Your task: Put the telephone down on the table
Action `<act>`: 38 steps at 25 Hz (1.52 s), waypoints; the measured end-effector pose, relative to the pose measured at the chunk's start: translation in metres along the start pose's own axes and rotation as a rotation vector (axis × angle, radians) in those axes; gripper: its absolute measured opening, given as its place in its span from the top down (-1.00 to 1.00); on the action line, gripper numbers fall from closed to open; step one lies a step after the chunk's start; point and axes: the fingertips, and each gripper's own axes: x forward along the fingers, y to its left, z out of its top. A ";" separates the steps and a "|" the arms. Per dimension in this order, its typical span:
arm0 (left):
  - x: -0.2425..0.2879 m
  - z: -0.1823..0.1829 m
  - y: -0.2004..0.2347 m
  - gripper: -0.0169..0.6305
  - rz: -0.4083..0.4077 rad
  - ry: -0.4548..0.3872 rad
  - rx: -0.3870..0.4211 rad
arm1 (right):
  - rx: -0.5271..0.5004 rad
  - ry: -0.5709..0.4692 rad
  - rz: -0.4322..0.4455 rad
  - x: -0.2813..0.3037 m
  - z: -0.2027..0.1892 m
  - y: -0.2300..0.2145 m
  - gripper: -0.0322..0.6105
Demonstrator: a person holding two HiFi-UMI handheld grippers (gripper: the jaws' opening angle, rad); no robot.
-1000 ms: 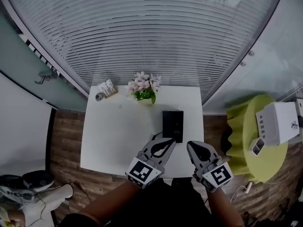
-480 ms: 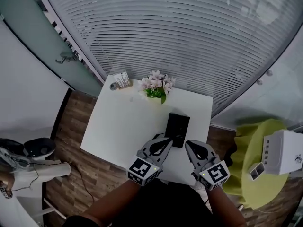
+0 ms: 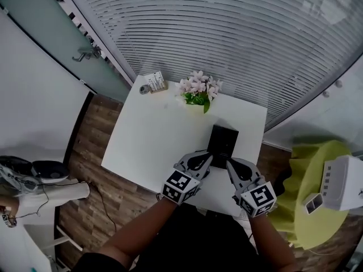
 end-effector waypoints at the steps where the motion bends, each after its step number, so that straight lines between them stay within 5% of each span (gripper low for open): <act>1: 0.003 -0.006 0.004 0.91 -0.009 0.013 -0.005 | 0.005 0.006 -0.010 0.002 -0.004 0.001 0.83; 16: 0.068 -0.103 0.073 0.91 -0.084 0.257 -0.211 | 0.036 0.099 -0.092 0.038 -0.047 -0.010 0.83; 25: 0.102 -0.121 0.083 0.58 -0.160 0.309 -0.302 | 0.074 0.131 -0.098 0.039 -0.062 -0.013 0.83; 38: 0.119 -0.129 0.085 0.55 -0.354 0.336 -0.468 | 0.104 0.164 -0.082 0.033 -0.070 -0.021 0.83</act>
